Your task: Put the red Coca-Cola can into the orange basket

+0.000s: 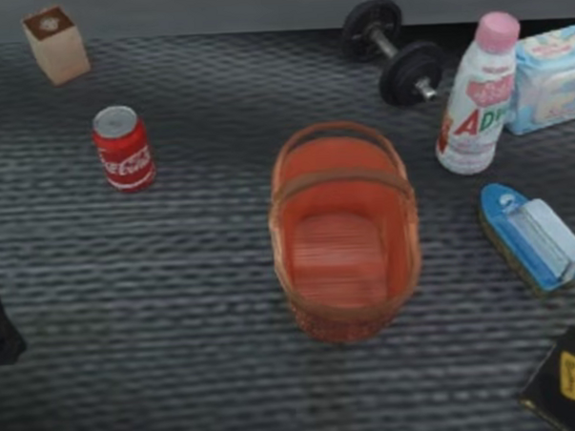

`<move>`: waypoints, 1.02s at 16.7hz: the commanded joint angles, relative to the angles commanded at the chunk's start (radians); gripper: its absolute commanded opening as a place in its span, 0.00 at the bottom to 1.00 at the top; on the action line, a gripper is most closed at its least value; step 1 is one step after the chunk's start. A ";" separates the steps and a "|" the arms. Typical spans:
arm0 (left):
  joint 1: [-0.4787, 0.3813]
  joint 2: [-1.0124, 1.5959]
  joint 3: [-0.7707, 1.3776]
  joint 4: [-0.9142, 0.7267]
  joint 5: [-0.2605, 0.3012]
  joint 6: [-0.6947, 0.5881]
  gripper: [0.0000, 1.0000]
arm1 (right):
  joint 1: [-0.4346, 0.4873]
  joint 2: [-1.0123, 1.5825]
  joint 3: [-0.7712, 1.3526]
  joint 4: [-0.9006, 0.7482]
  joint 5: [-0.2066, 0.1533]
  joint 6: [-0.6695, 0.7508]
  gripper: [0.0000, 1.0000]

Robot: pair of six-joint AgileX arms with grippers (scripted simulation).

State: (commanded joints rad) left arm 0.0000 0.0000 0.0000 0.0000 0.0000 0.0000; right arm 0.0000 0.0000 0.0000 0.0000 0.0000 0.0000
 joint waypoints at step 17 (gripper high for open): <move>-0.104 0.895 0.913 -0.575 0.056 0.218 1.00 | 0.000 0.000 0.000 0.000 0.000 0.000 1.00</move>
State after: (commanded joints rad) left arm -0.1041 0.8945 0.9130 -0.5747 0.0563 0.2180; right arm 0.0000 0.0000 0.0000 0.0000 0.0000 0.0000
